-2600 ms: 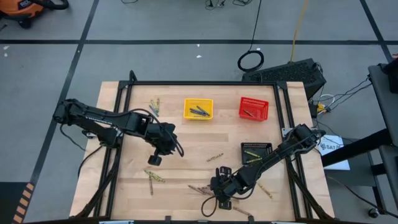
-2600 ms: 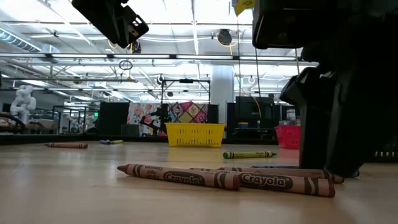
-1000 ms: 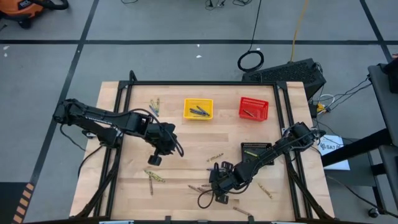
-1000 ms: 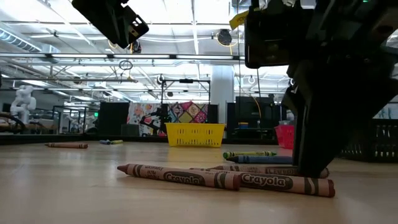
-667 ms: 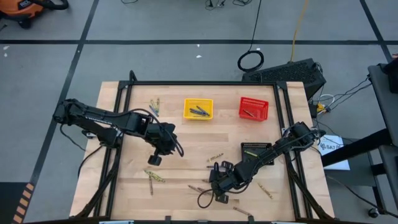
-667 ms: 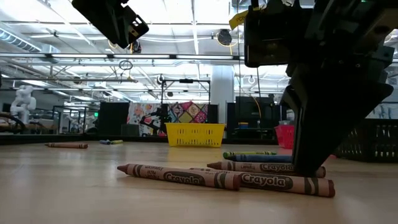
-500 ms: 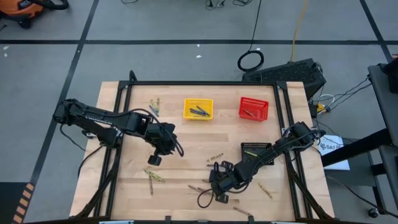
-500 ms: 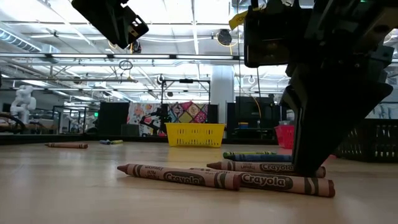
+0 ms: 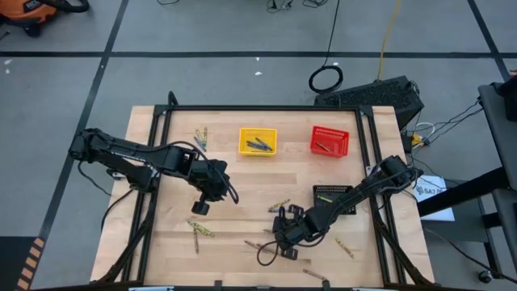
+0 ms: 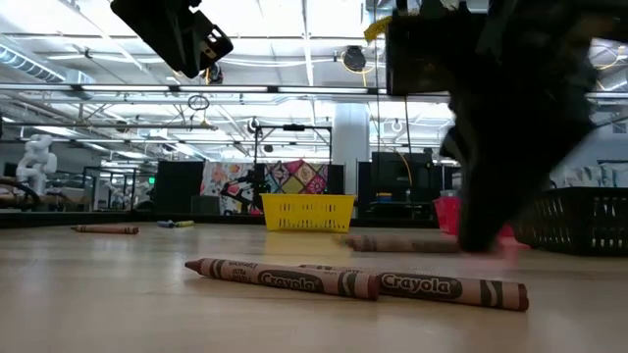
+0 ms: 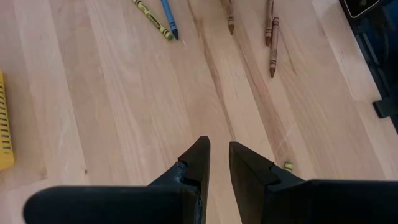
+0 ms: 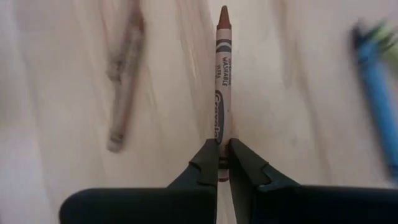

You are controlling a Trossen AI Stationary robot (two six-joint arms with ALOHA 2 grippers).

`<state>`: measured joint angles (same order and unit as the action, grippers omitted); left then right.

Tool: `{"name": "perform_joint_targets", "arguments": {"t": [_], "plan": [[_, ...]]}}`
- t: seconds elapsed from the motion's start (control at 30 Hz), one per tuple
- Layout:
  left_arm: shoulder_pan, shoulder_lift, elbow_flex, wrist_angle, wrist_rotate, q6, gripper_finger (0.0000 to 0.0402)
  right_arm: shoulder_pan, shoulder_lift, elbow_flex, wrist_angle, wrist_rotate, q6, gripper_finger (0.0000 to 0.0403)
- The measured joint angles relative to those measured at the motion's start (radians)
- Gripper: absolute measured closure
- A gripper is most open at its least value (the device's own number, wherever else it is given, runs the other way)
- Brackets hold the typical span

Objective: Sort crayons
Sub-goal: Put the brown crayon into the red bin

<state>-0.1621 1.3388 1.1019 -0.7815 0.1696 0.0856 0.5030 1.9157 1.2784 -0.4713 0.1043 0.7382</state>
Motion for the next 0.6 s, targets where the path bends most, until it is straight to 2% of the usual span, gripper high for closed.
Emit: {"name": "perform_joint_targets", "arguments": {"t": [0.33, 0.6], "plan": [[0.000, 0.000, 0.000, -0.036, 0.000, 0.001, 0.0338, -0.047, -0.064, 0.004, -0.066, 0.087, -0.053, 0.0403], [0.000, 0.000, 0.000, -0.049, 0.000, 0.000, 0.0338, -0.152, -0.063, 0.005, -0.090, 0.088, -0.132, 0.0403]]}}
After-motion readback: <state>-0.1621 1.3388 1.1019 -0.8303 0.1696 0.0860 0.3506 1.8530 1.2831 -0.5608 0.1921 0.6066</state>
